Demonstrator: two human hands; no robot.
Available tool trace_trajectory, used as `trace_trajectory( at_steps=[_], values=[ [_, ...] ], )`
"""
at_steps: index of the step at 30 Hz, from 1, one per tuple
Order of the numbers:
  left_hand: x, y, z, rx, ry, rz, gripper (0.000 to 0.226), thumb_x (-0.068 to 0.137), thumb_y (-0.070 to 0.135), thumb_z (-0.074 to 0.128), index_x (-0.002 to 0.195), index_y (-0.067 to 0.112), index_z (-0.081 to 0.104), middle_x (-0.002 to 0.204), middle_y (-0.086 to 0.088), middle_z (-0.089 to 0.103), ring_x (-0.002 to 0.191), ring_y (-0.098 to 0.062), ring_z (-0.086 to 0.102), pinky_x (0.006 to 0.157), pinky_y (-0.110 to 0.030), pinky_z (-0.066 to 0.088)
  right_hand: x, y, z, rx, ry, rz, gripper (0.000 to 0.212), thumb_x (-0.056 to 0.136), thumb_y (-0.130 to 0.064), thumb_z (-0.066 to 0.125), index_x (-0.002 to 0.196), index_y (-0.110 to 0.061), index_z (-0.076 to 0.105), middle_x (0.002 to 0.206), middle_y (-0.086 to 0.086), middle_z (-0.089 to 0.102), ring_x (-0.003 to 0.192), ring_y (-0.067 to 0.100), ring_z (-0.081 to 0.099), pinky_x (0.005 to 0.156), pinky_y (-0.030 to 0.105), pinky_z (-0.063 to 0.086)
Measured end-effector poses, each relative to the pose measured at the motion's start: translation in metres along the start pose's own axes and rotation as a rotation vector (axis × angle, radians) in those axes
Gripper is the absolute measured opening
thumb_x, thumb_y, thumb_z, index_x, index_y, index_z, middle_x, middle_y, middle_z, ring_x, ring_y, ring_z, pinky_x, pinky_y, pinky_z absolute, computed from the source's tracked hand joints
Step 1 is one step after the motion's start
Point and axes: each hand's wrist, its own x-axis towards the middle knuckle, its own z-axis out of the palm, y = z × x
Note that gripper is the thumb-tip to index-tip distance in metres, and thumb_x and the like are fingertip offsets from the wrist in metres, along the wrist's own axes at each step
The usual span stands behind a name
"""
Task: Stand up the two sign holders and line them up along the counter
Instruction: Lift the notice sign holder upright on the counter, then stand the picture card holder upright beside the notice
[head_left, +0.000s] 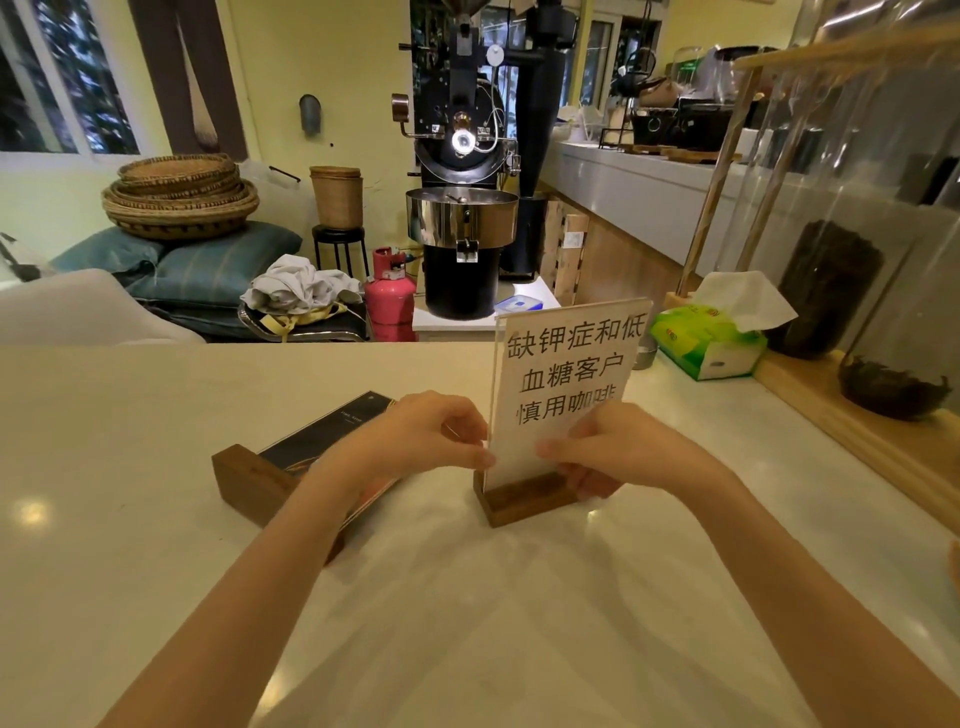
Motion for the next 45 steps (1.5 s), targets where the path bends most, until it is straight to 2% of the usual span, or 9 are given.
trace_trajectory(
  at_steps=[4,10,14,17,29,32,35,40,45],
  values=[
    [-0.017,-0.020,-0.021,0.015,0.058,-0.024,0.025,0.082,0.030,0.064,0.104,0.017,0.064,0.107,0.000,0.068,0.100,-0.016,0.062,0.093,-0.035,0.050,-0.003,-0.018,0.050,0.141,-0.169,-0.040,0.037,0.083,-0.037,0.060,0.096,-0.003,0.067,0.081,0.008,0.071,0.070,0.018,0.068,0.073,0.030,0.058],
    [-0.033,-0.071,-0.053,0.134,0.256,-0.123,0.017,0.085,0.026,0.060,0.099,0.021,0.065,0.103,0.000,0.065,0.099,-0.016,0.058,0.077,-0.022,0.042,0.000,-0.048,0.115,0.548,-0.161,-0.056,0.035,0.083,-0.027,0.064,0.108,-0.003,0.060,0.099,0.015,0.067,0.079,0.021,0.070,0.073,0.031,0.059],
    [-0.035,-0.102,-0.066,0.220,0.383,-0.263,0.029,0.087,0.027,0.056,0.113,0.014,0.063,0.125,-0.008,0.061,0.114,-0.022,0.053,0.095,-0.035,0.041,0.018,-0.068,0.137,0.872,-0.169,0.165,0.035,0.086,-0.019,0.061,0.115,0.001,0.058,0.110,0.020,0.067,0.088,0.025,0.070,0.074,0.029,0.059],
    [-0.033,-0.119,-0.072,0.184,0.392,-0.346,0.035,0.087,0.029,0.057,0.117,0.012,0.061,0.126,-0.011,0.061,0.113,-0.025,0.055,0.094,-0.035,0.044,0.031,-0.073,0.145,0.998,-0.133,0.238,0.036,0.086,-0.013,0.060,0.118,0.000,0.052,0.110,0.020,0.067,0.086,0.026,0.070,0.064,0.028,0.058],
    [-0.026,-0.140,-0.072,-0.069,0.318,-0.411,0.026,0.083,0.016,0.063,0.106,0.006,0.069,0.095,-0.010,0.068,0.085,-0.017,0.055,0.070,-0.024,0.043,0.039,-0.075,0.153,0.893,-0.011,0.244,0.024,0.080,-0.004,0.066,0.103,0.002,0.061,0.099,0.015,0.070,0.073,0.019,0.071,0.050,0.021,0.058],
    [-0.027,-0.139,-0.074,-0.078,0.327,-0.378,0.029,0.082,0.017,0.064,0.109,0.007,0.067,0.102,-0.010,0.068,0.087,-0.017,0.056,0.068,-0.022,0.044,0.037,-0.078,0.149,0.851,0.052,0.186,0.018,0.080,-0.005,0.066,0.097,-0.002,0.061,0.097,0.014,0.070,0.070,0.018,0.070,0.046,0.020,0.057],
    [-0.029,-0.135,-0.074,-0.091,0.342,-0.322,0.038,0.079,0.021,0.068,0.115,0.009,0.063,0.115,-0.010,0.067,0.093,-0.017,0.056,0.080,-0.027,0.043,0.032,-0.077,0.144,0.828,0.119,0.061,0.016,0.079,-0.004,0.067,0.091,-0.006,0.057,0.090,0.012,0.070,0.073,0.020,0.069,0.052,0.022,0.058],
    [-0.029,-0.129,-0.072,-0.121,0.368,-0.226,0.047,0.074,0.025,0.073,0.118,0.017,0.061,0.107,-0.004,0.066,0.094,-0.017,0.057,0.067,-0.022,0.044,0.024,-0.070,0.136,0.649,0.275,-0.141,0.026,0.078,-0.008,0.069,0.095,-0.014,0.050,0.092,0.009,0.069,0.086,0.025,0.069,0.071,0.038,0.060],
    [-0.030,-0.122,-0.072,-0.152,0.395,-0.151,0.051,0.073,0.019,0.074,0.121,0.014,0.057,0.101,-0.004,0.064,0.094,-0.022,0.061,0.078,-0.031,0.052,0.014,-0.069,0.131,0.529,0.338,-0.327,0.027,0.082,-0.010,0.065,0.099,-0.020,0.046,0.085,-0.007,0.061,0.078,0.006,0.065,0.056,0.013,0.056]
  ],
)
